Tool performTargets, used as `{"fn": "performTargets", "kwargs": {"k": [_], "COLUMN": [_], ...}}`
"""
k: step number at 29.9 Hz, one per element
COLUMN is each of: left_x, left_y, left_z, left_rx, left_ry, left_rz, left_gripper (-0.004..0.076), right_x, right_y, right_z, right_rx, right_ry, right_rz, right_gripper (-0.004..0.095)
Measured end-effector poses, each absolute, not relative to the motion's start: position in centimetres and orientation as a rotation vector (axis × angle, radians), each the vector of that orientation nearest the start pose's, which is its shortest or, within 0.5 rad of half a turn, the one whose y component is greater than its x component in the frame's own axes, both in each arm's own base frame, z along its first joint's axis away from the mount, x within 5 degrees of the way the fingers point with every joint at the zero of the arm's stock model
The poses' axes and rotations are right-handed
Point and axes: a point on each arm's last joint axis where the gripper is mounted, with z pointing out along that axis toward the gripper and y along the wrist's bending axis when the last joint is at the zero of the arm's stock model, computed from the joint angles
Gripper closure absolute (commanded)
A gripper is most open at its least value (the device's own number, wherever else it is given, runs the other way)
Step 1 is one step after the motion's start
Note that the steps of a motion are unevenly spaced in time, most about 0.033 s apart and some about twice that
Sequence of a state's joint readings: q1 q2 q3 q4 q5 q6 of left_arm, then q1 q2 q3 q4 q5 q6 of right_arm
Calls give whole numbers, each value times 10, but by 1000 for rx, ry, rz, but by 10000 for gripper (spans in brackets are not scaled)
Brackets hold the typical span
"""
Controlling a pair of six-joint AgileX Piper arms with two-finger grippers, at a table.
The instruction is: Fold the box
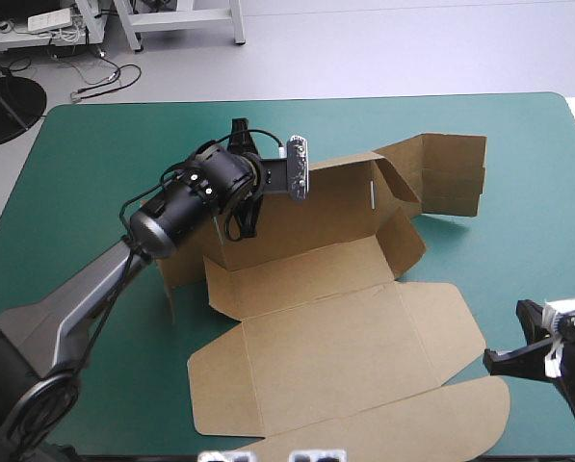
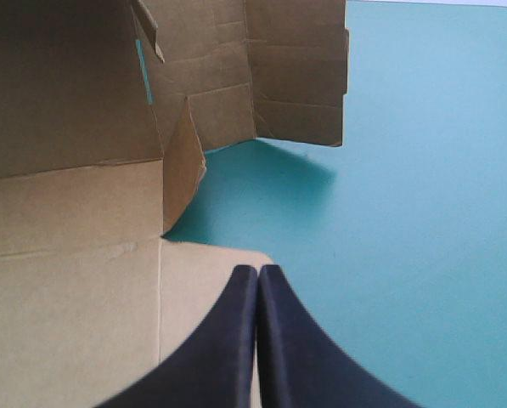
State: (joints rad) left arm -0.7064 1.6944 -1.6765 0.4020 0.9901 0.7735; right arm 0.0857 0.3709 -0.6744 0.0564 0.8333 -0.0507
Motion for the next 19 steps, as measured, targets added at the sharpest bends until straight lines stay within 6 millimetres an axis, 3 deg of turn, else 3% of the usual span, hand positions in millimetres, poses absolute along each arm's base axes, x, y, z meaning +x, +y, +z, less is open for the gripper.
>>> {"fn": "performTargets", "kwargs": {"k": [10,19], "left_x": [259,244], "left_y": [-190,-200], "left_z": [374,362], "left_rx": [1751,1777], "left_ry": [1499,1359], "left_rz": [583,641], "left_gripper": [734,734], "right_x": [109,153], "right_y": [13,24], "right_z": [379,412], "right_rx": [-136,-162], "right_ry": [2068,2069], "right_rz": [87,176], "right_gripper": [923,923]}}
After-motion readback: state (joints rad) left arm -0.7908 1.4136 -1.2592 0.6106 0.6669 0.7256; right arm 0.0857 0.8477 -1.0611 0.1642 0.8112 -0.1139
